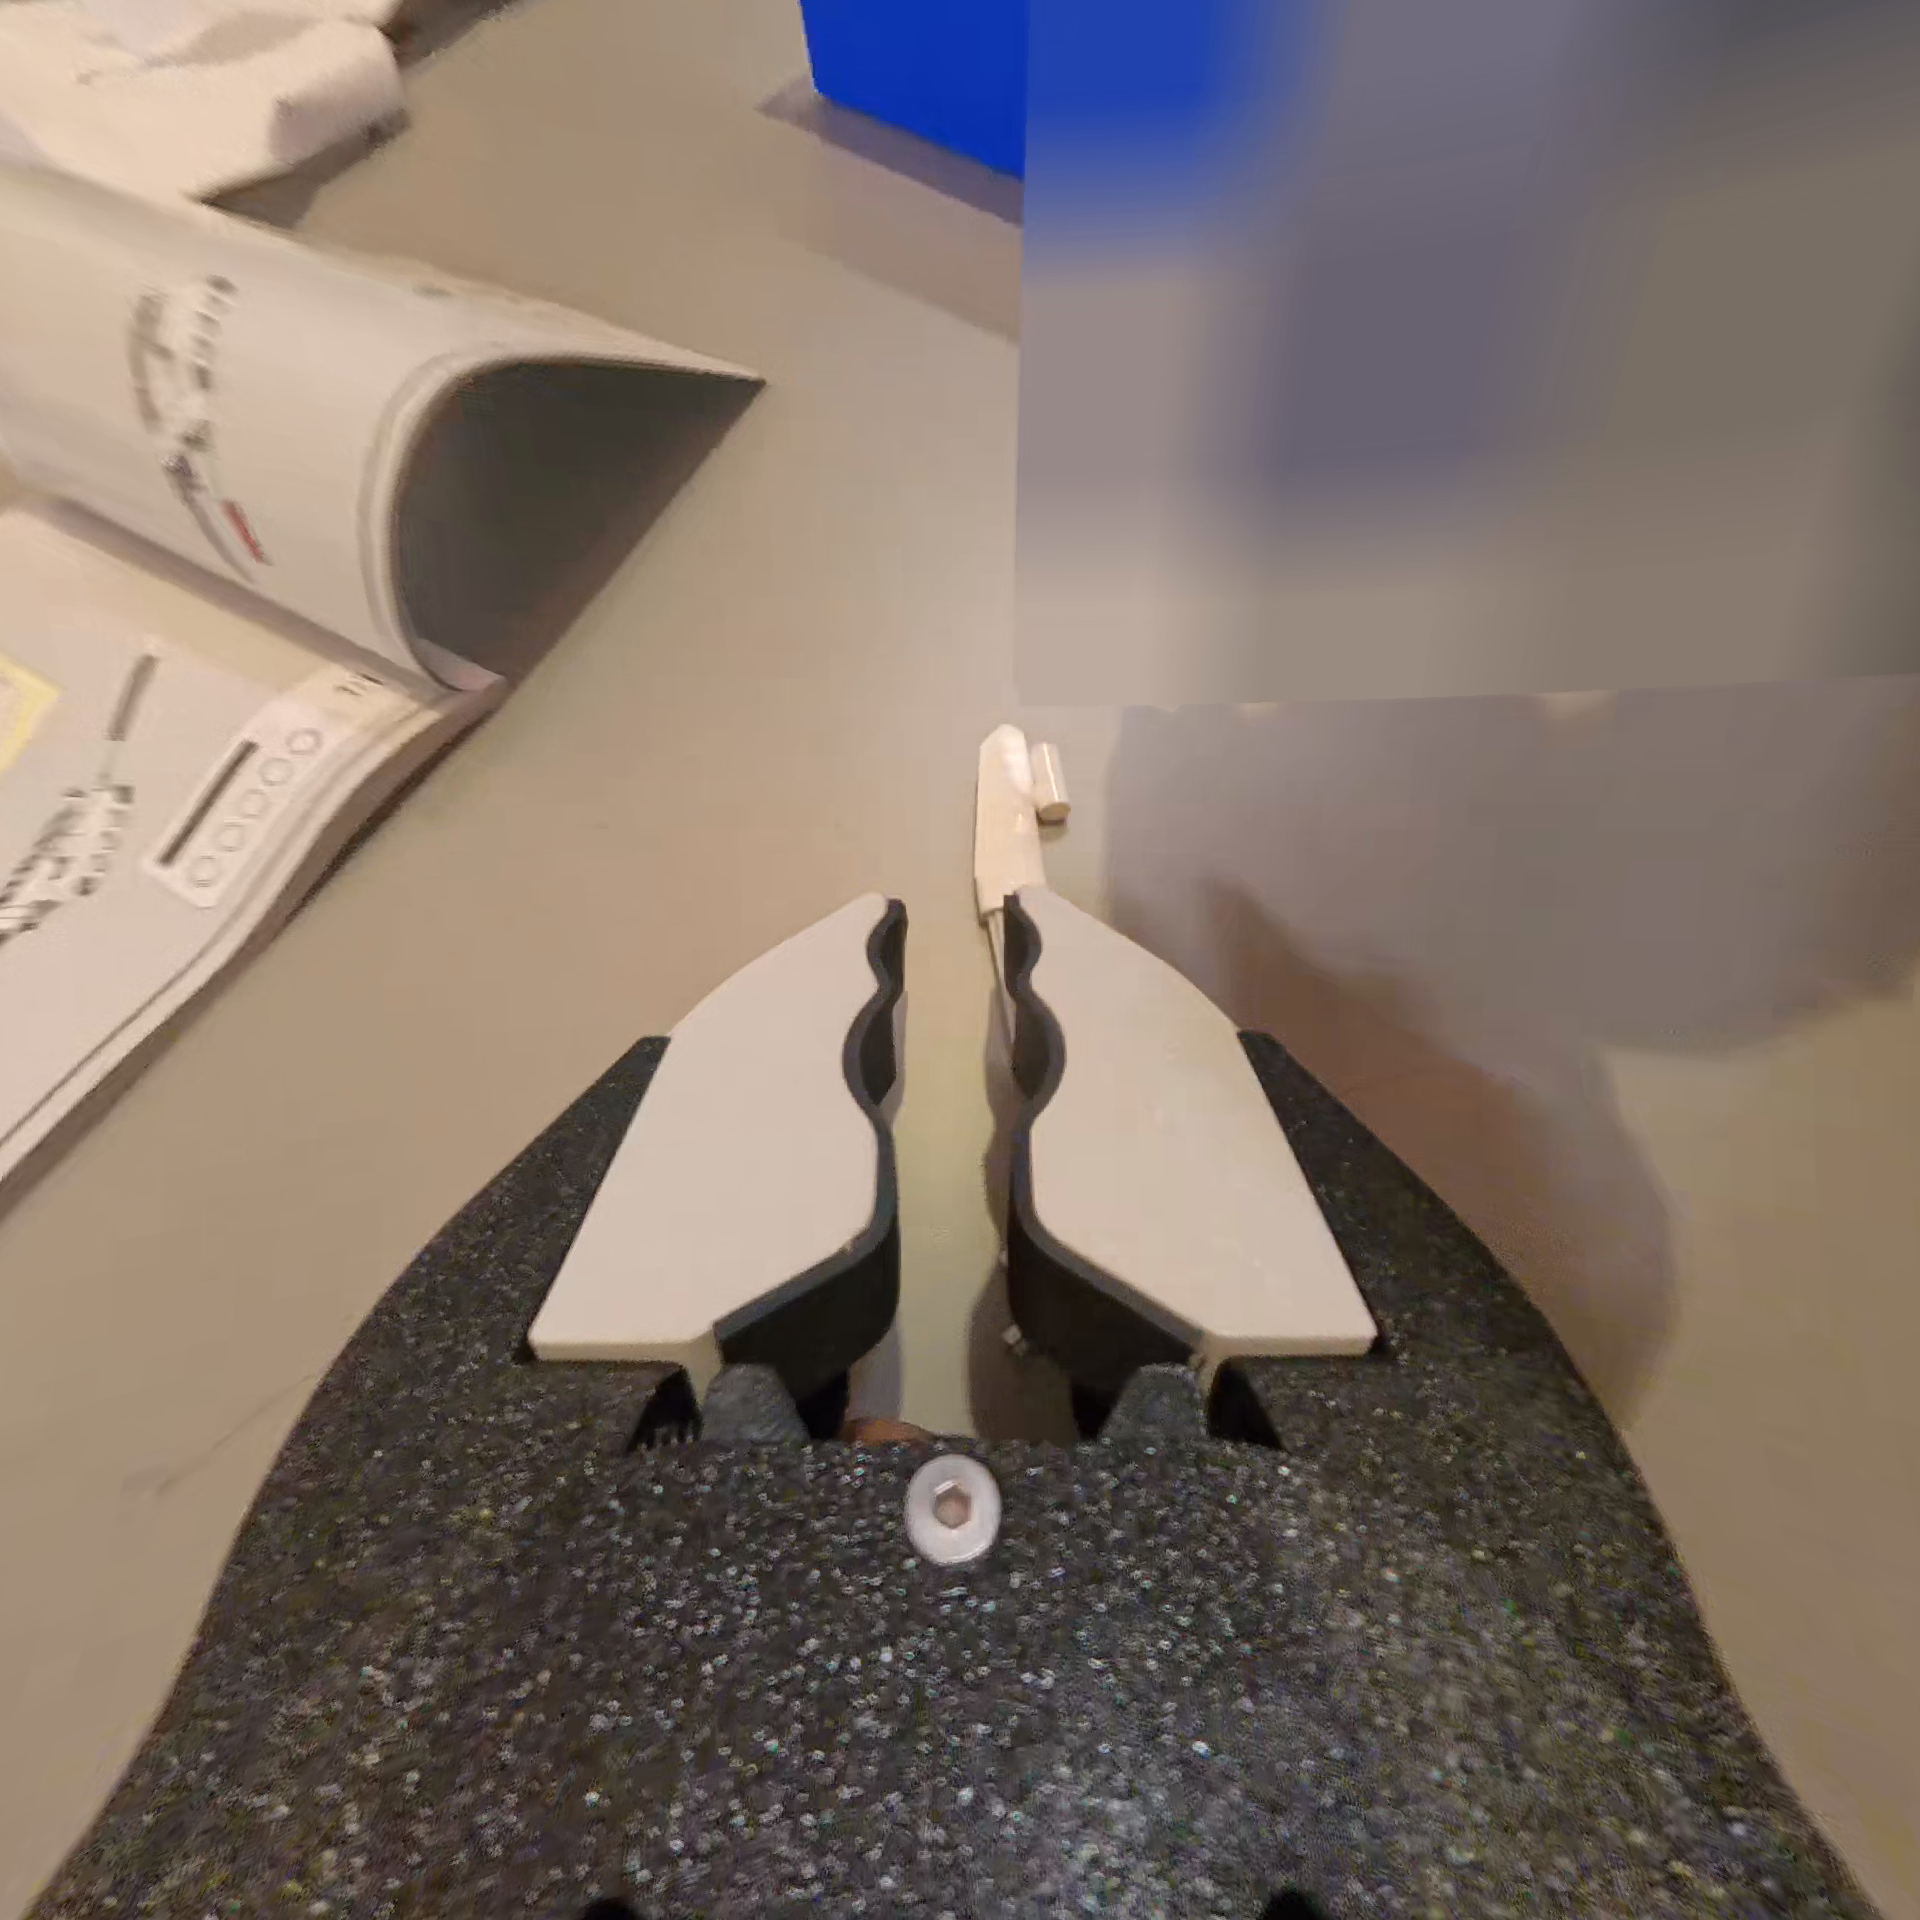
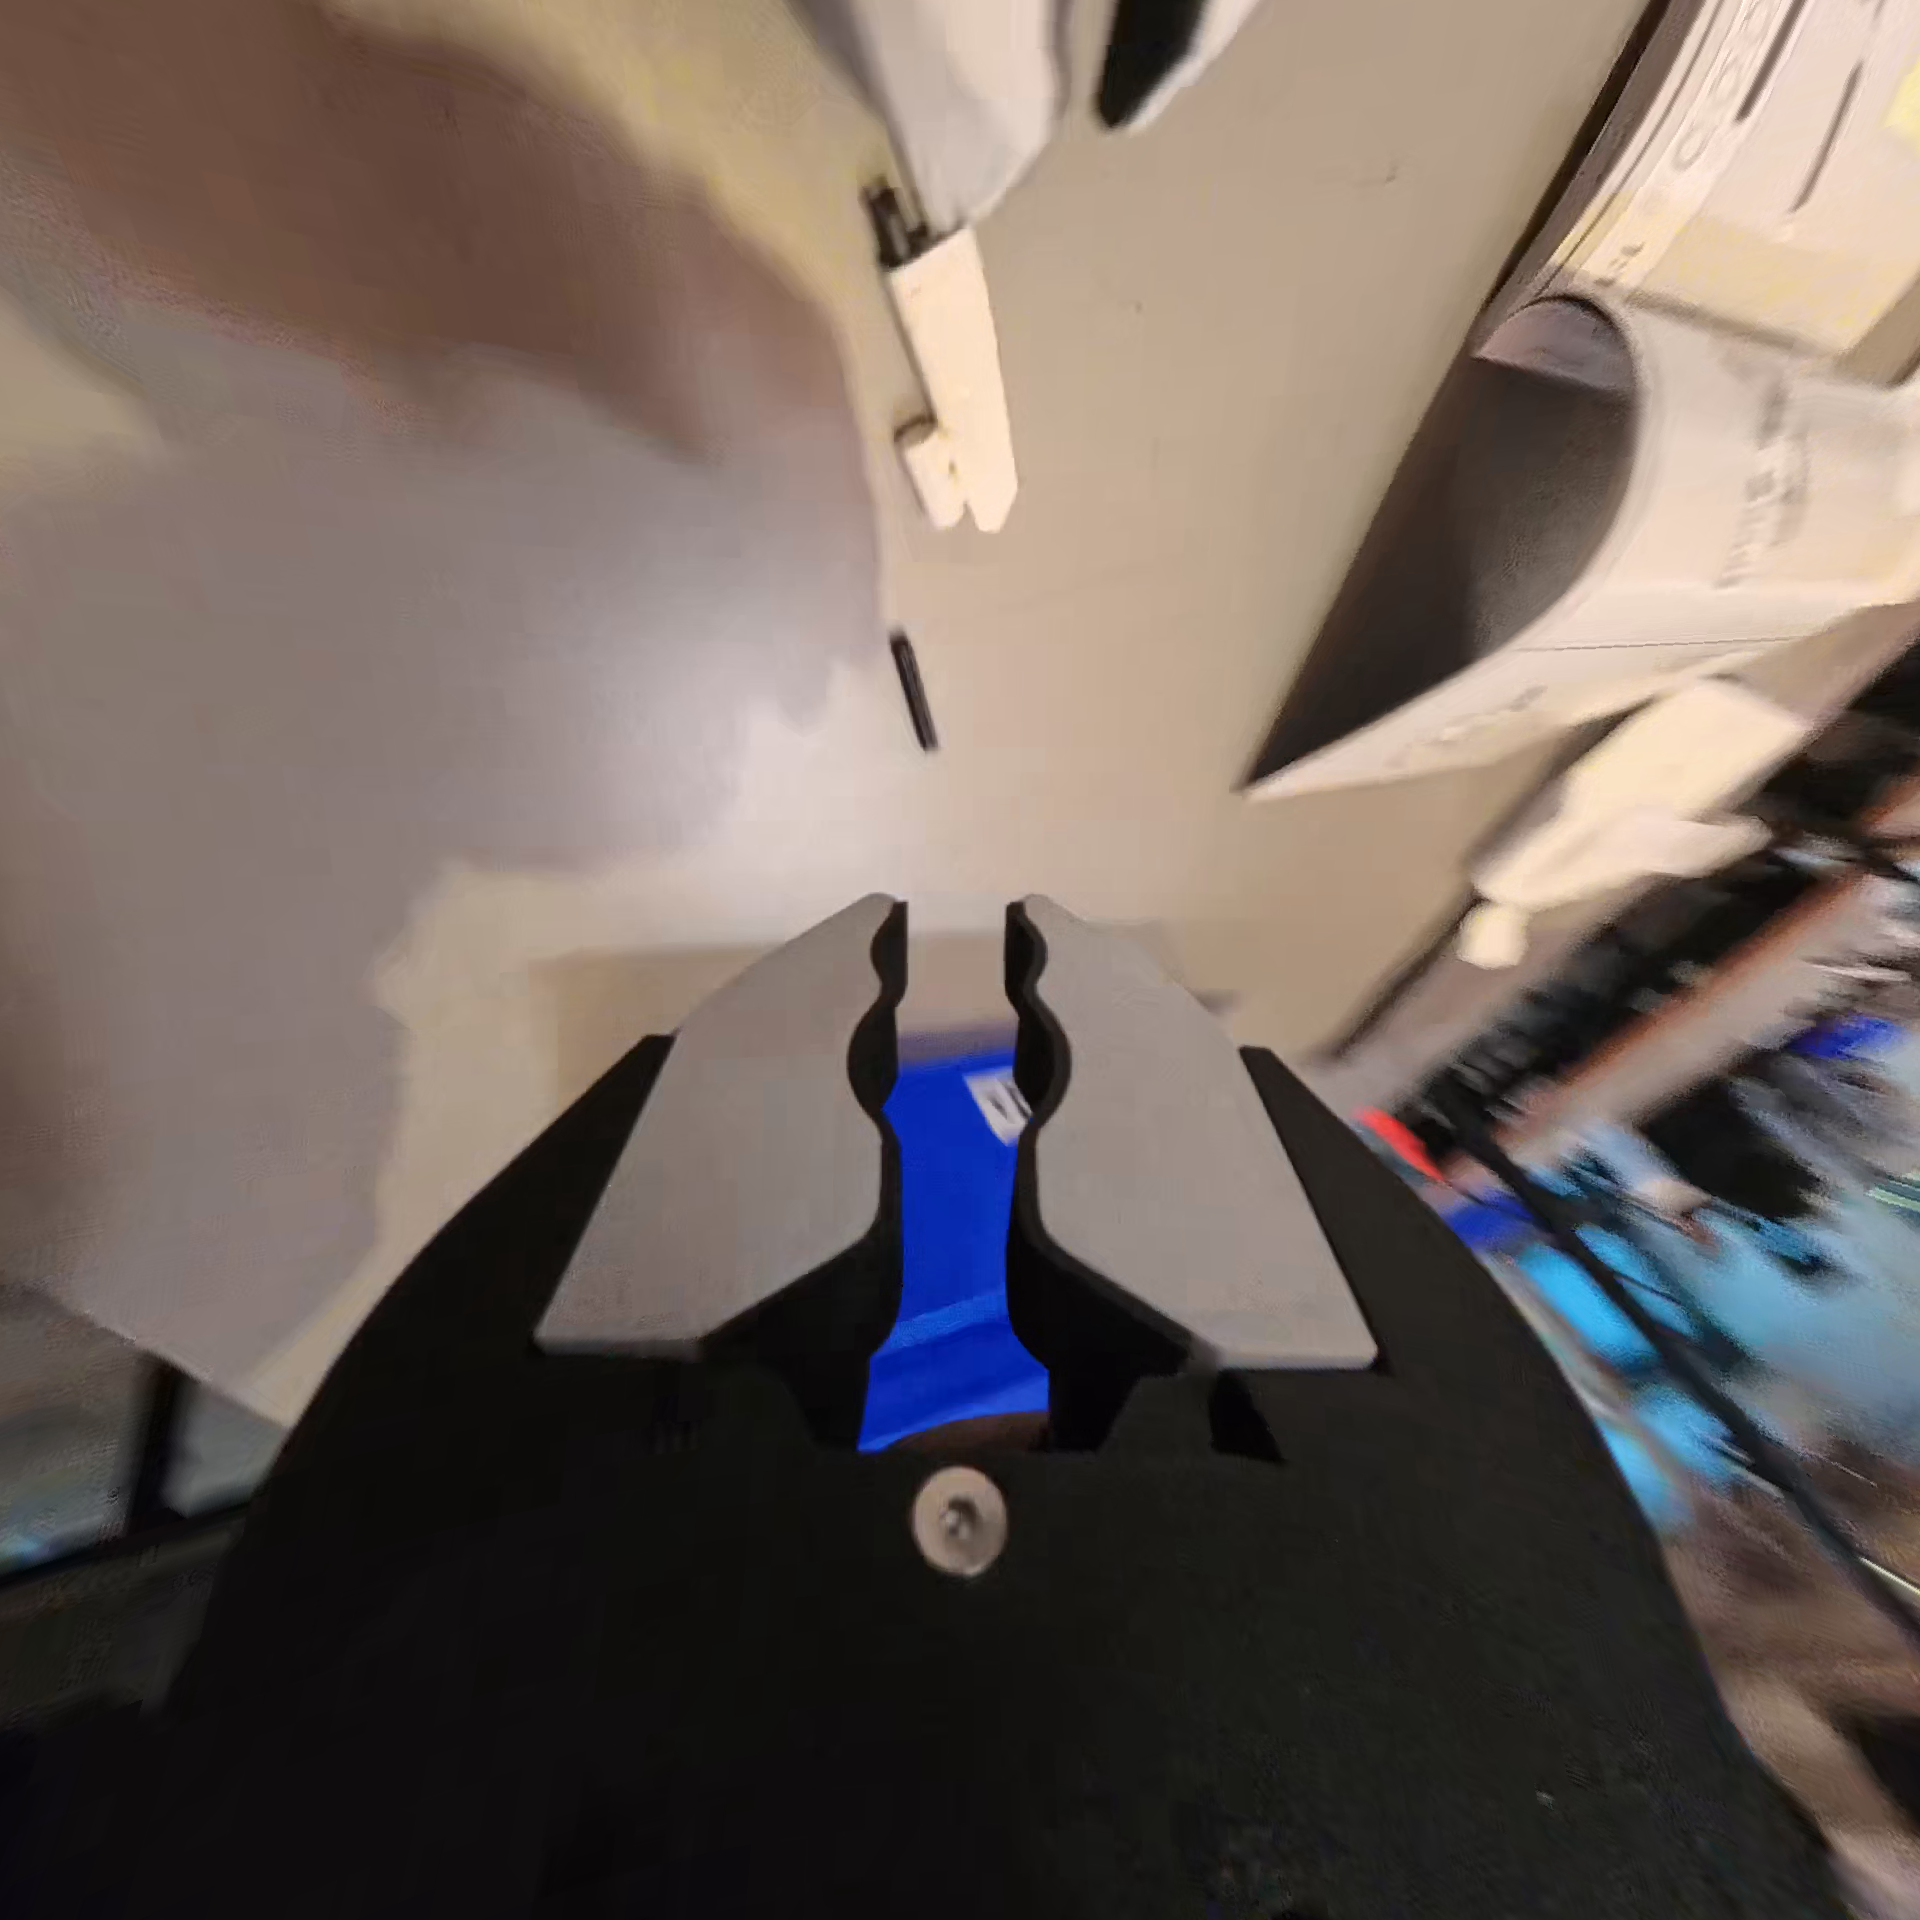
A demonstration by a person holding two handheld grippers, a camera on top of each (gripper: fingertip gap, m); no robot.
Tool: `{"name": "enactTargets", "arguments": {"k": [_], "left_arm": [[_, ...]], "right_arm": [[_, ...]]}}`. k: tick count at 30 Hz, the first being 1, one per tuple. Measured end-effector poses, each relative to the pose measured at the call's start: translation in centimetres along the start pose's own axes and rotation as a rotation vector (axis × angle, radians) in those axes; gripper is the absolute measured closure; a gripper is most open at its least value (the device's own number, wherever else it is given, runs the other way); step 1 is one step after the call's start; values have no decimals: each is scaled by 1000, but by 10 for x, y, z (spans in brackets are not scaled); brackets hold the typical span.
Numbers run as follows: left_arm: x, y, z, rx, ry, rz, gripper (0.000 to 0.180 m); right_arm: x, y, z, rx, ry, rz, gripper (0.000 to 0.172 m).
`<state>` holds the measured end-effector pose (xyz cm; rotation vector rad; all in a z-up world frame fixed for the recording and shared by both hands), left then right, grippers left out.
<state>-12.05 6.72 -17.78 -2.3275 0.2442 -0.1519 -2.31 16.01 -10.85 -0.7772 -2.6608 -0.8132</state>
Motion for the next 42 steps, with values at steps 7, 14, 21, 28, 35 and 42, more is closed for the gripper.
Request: {"name": "enactTargets", "arguments": {"k": [7,14,21,28,35,42], "left_arm": [[7,-7,-19,159,-12,-9,165],[9,-5,-17,128,-41,28,164],[2,-1,-20,110,-103,-23,164],[19,7,-21,18,-68,-14,154],[36,32,-35,-156,-44,-4,149],[28,46,-34,-252,-146,91,146]], "right_arm": [[-20,-47,-87,-137,421,-200,157],[-43,-81,-91,-51,486,-228,159],[-29,-56,-39,188,163,-20,154],[6,-6,32,358,-23,244,129],[12,-20,47,505,-119,235,124],[2,-38,47,550,-110,165,123]]}}
Point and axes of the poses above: each gripper's, where its closed fingertips meet, z out along the fingers, y out of its underside, x = y × z across the jaws, the point moved 8 cm from there along -z, back along the fingers, and after that the axes turned 10 degrees about -x, right-handed, at the moved point
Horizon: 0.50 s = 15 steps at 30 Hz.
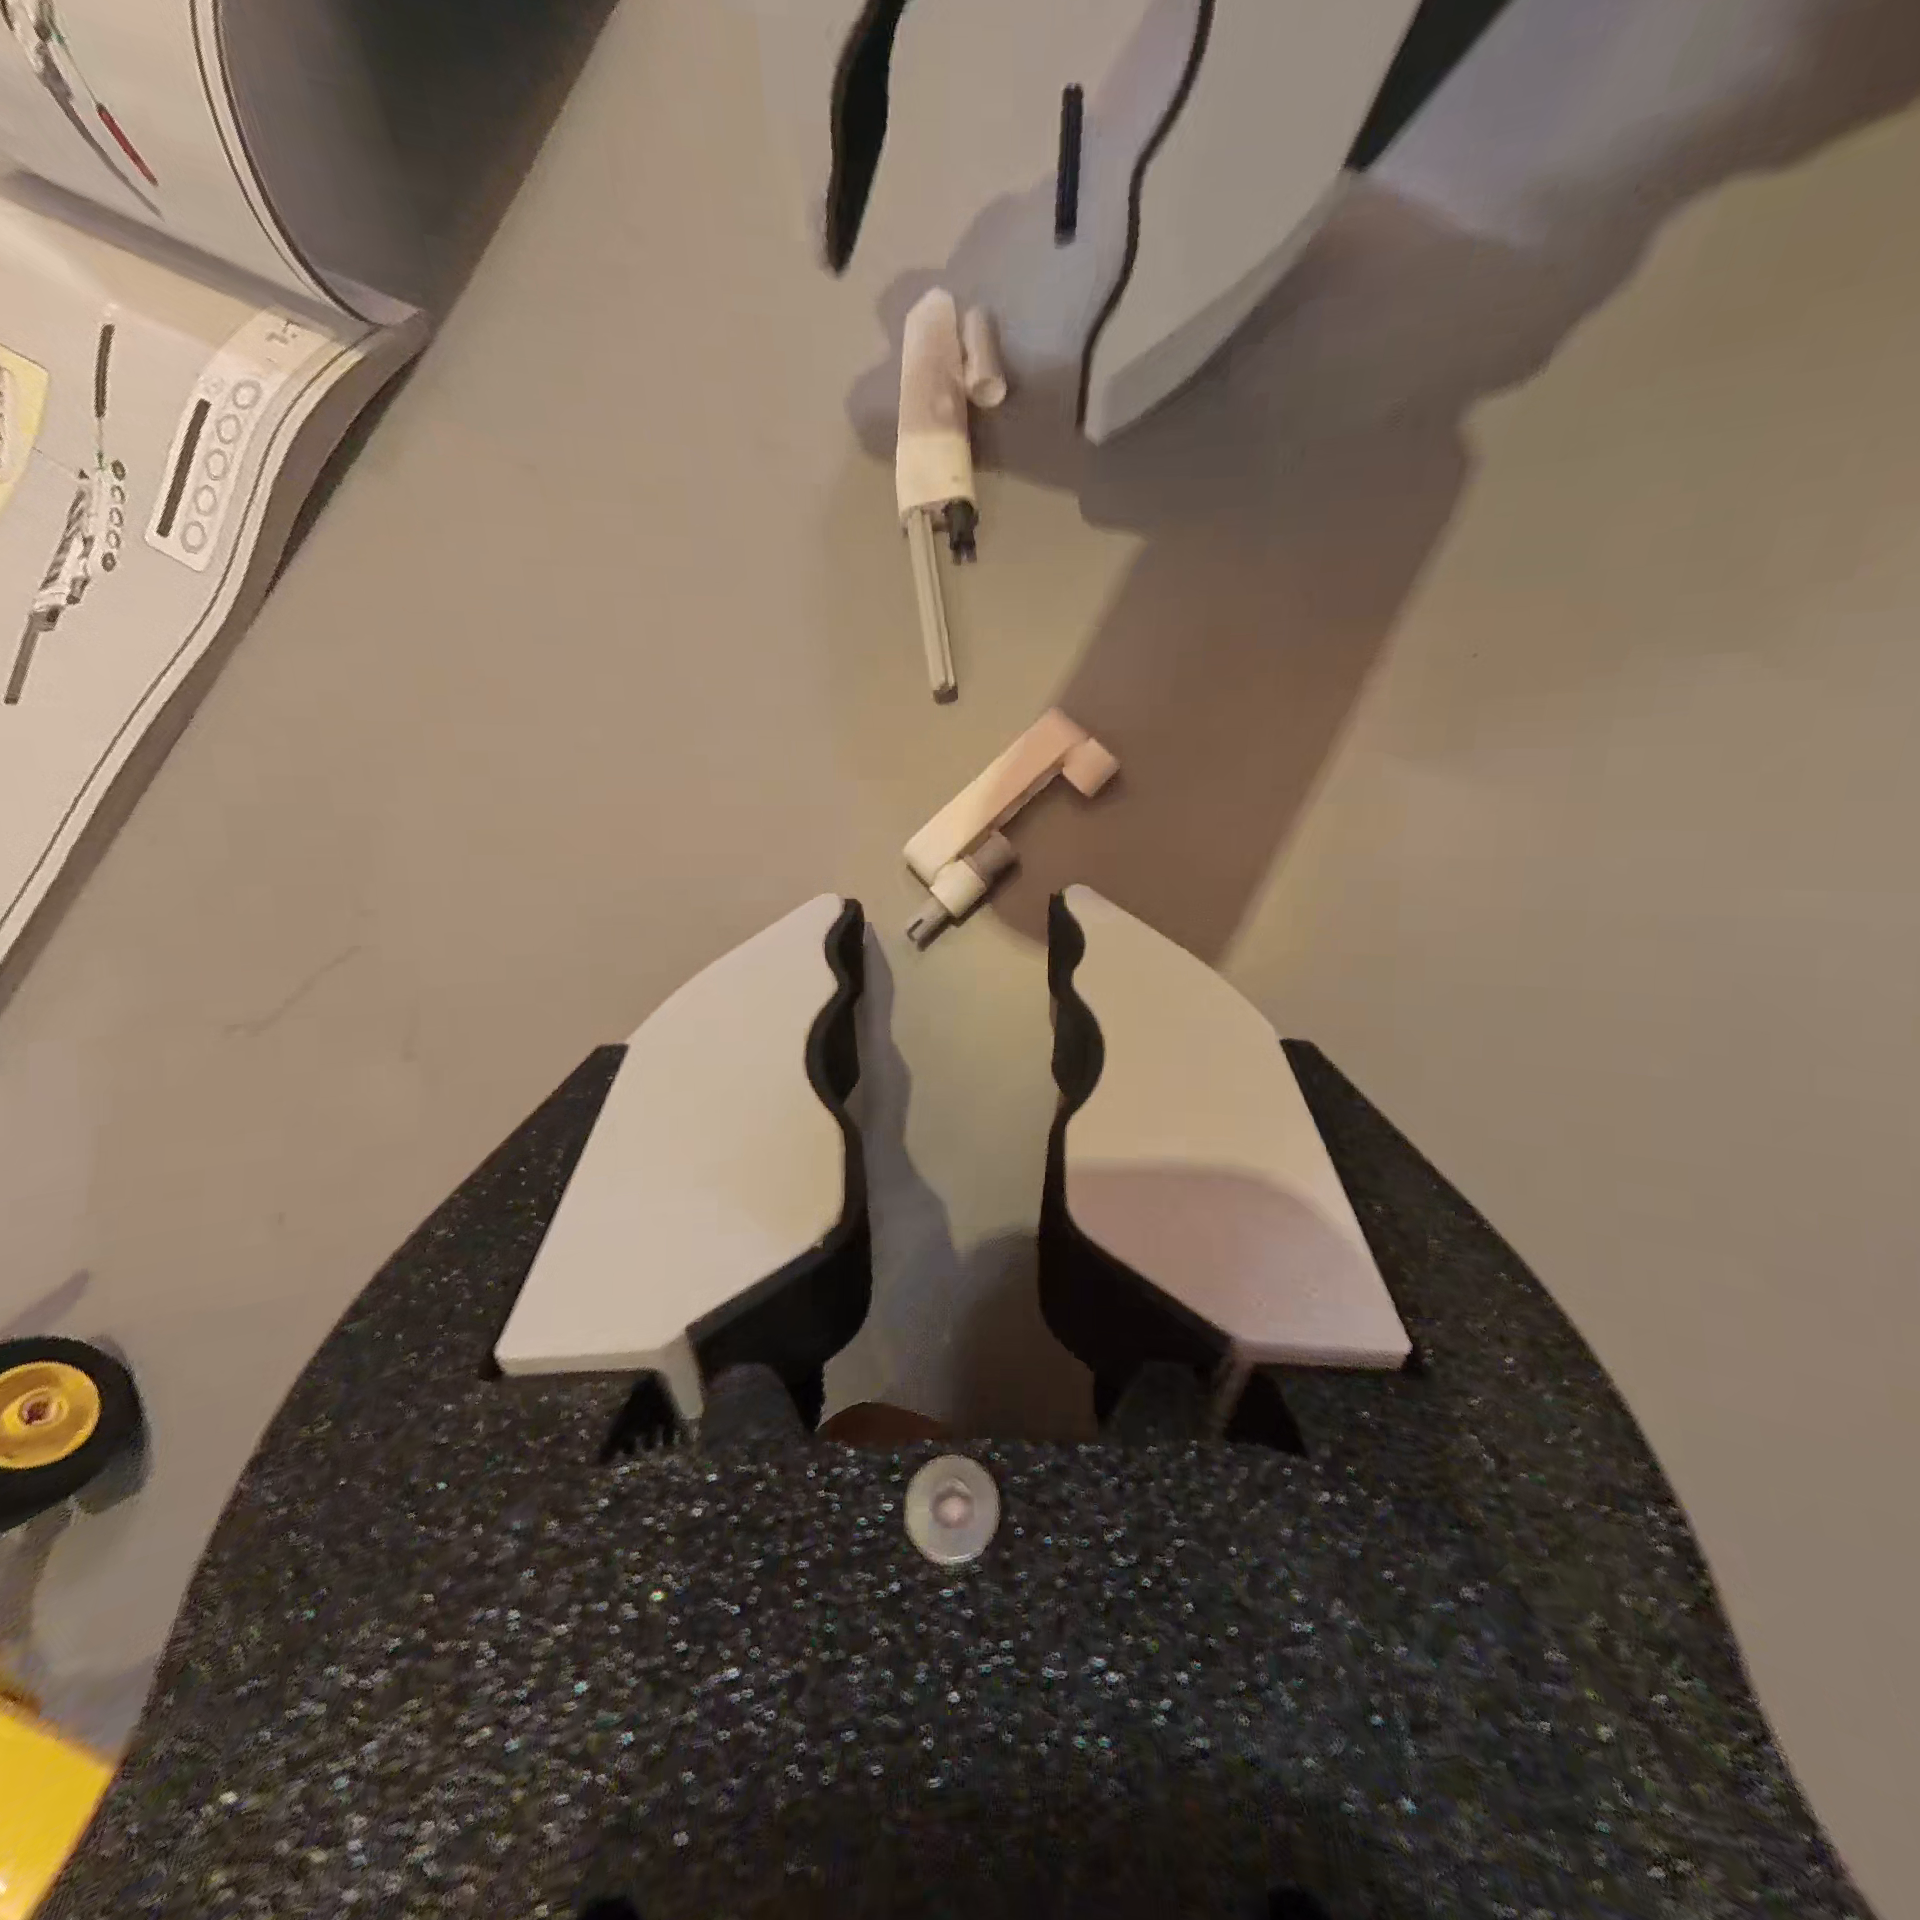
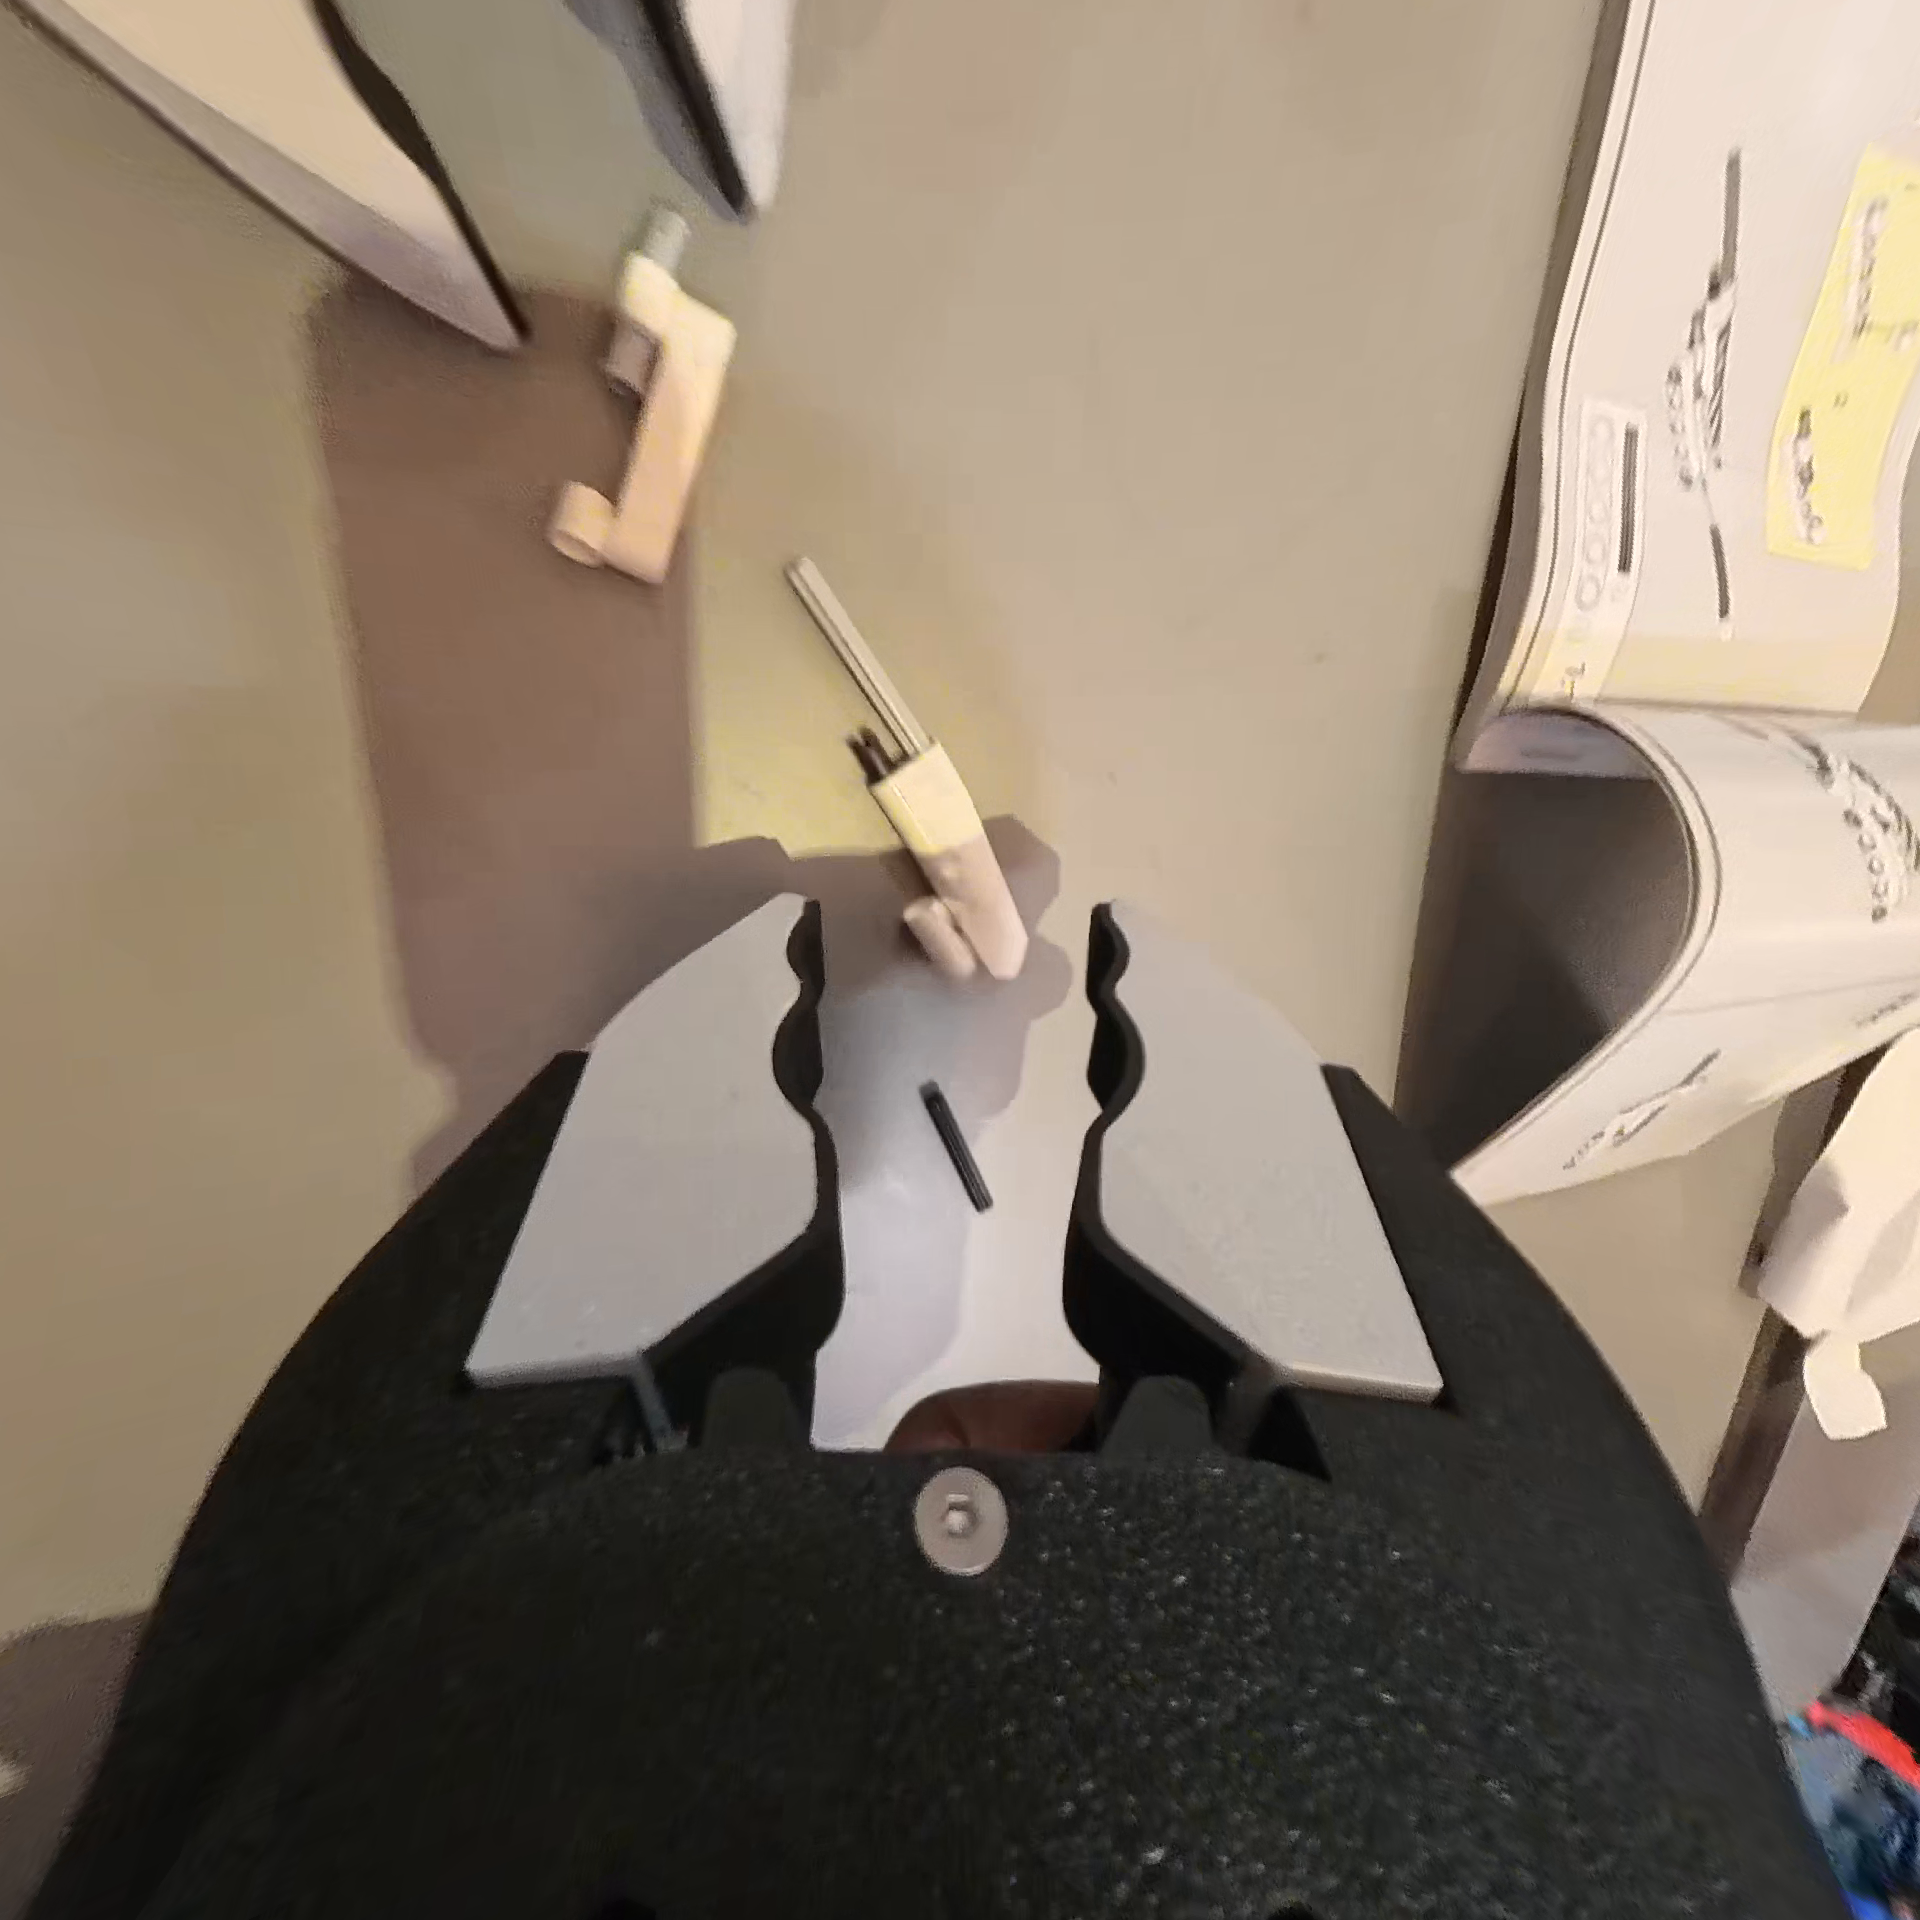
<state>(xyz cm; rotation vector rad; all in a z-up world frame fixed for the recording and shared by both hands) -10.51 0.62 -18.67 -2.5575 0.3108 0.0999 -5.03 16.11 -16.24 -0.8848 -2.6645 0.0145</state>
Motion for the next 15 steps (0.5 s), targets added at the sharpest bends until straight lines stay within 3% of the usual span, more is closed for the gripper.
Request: {"name": "enactTargets", "arguments": {"k": [3,6,10,15], "left_arm": [[-2,-3,2,3,24,34,149],[-2,-4,5,6,76,48,168],[-3,-7,7,9,107,35,168],[-1,-14,10,4,208,-68,168]], "right_arm": [[-10,-8,-3,92,-18,-29,123],[-23,-10,-5,202,-22,-60,123],[-41,-7,-6,382,-43,-106,123],[-50,1,2,449,37,-145,124]]}}
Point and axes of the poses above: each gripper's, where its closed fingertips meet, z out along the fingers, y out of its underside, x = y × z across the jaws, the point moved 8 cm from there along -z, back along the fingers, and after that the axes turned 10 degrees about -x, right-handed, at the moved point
